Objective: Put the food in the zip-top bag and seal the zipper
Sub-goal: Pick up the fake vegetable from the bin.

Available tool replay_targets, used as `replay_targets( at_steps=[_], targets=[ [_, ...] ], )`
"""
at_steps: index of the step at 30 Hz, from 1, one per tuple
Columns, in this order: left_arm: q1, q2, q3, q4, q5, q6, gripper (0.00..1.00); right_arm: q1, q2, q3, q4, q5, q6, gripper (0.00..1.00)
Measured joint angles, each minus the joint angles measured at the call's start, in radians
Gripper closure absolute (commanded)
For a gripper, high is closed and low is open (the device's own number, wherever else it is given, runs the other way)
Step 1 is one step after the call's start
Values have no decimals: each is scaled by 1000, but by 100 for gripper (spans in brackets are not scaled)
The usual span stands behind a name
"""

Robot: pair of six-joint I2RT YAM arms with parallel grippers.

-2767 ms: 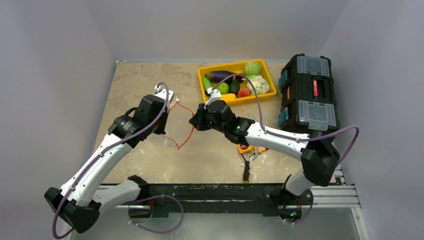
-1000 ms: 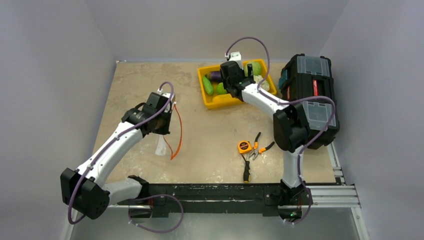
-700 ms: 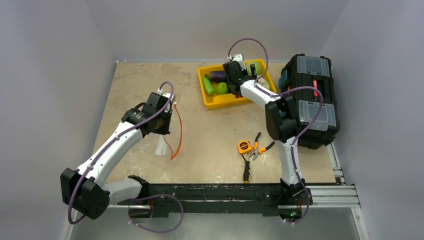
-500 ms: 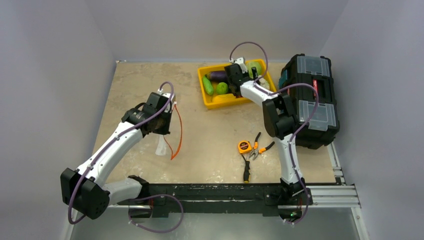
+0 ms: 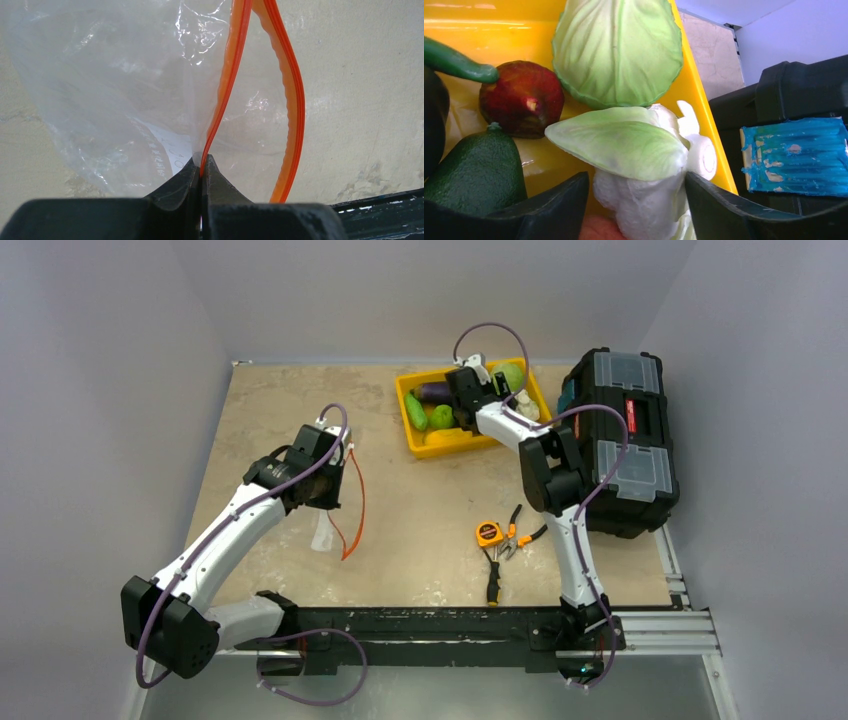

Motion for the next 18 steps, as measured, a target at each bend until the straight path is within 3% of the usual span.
replay_targets(
  at_steps=[8,16,18],
  targets=[
    [0,0,0,0,0,0,100,-7,1,31,-16,-3,-44,74],
    [0,0,0,0,0,0,100,-11,-22,76,-76,-33,-29,99],
    [0,0,0,0,0,0,100,-11,-47,75,-95,-59,-14,100]
  ],
)
